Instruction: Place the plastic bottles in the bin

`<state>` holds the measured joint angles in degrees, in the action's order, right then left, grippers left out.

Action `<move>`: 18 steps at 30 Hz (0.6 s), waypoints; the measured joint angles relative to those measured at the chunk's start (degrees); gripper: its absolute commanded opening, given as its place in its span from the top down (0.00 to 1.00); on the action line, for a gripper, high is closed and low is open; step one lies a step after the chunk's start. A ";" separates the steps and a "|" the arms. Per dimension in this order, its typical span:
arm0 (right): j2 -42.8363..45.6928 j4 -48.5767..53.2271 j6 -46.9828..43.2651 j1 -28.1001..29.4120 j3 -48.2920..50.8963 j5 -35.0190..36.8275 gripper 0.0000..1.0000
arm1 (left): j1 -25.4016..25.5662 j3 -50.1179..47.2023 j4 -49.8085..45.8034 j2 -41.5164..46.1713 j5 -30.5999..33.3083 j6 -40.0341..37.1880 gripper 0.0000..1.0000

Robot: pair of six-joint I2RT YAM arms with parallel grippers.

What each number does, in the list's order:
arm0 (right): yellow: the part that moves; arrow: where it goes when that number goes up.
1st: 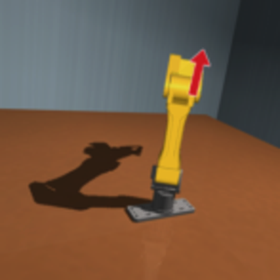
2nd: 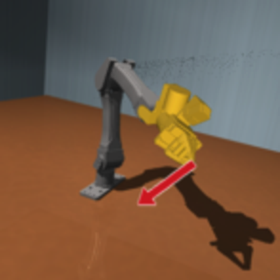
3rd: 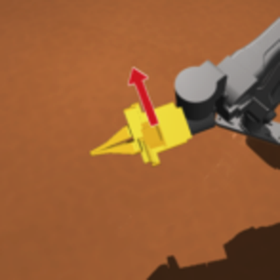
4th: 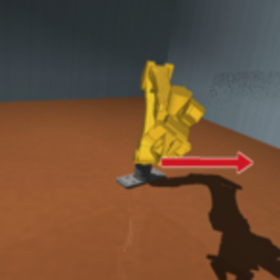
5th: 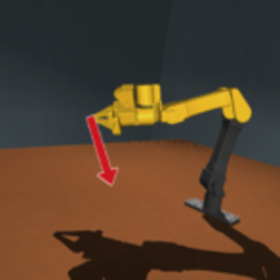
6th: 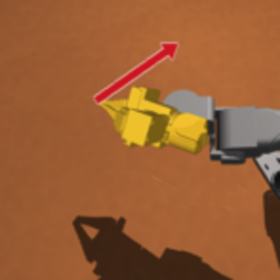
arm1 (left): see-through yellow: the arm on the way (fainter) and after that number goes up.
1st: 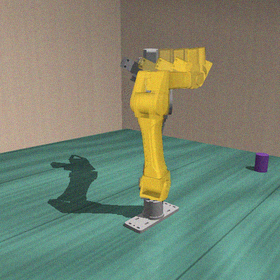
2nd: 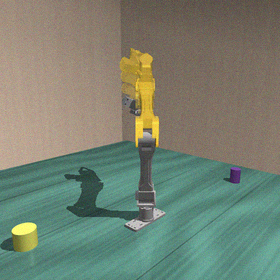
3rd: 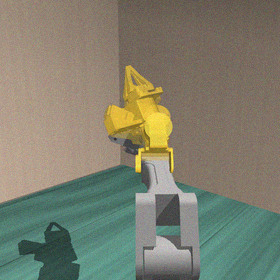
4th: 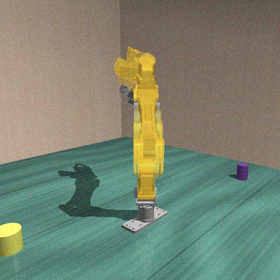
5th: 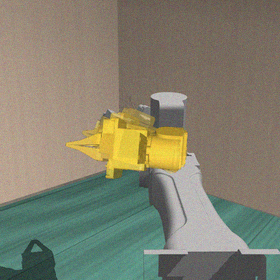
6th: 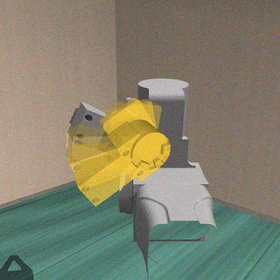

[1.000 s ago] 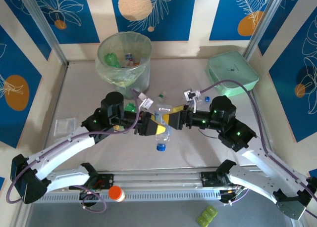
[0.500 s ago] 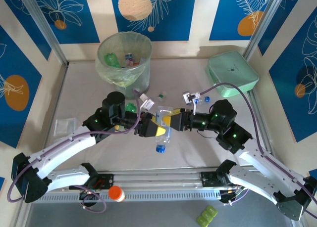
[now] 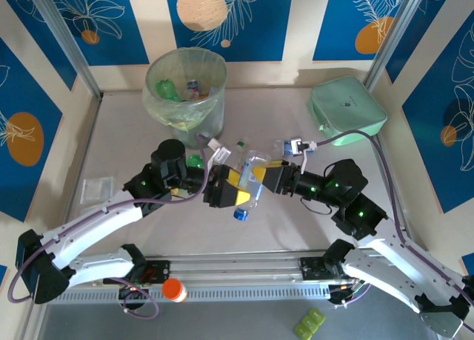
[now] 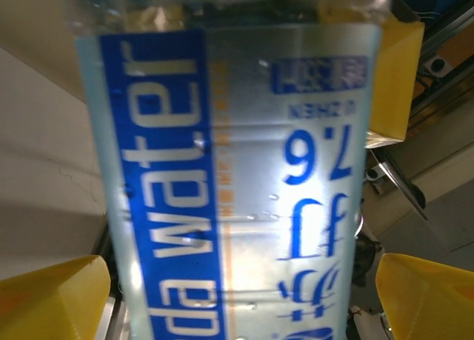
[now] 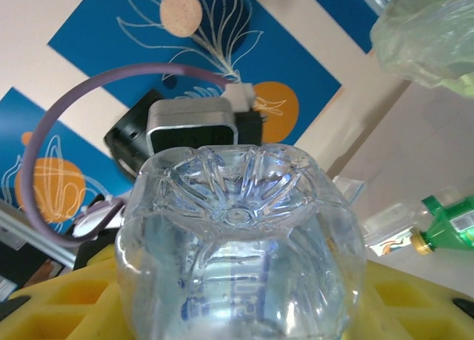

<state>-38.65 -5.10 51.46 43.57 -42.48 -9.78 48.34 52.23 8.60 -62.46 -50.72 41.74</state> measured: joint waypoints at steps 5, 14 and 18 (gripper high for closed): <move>0.66 0.44 0.35 0.35 1.55 4.28 0.45 | 1.33 0.37 -1.42 -1.49 1.27 -1.66 0.21; 1.03 -0.31 1.20 0.70 2.08 5.51 0.36 | 1.68 3.48 -7.45 -3.02 3.28 -5.46 0.46; 1.73 0.66 0.81 0.72 1.99 6.25 0.09 | 1.84 4.94 -9.49 -3.02 4.33 -7.37 0.48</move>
<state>-36.93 -4.45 52.27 44.29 -40.49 -3.53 50.17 57.17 -0.89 -65.47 -46.39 34.37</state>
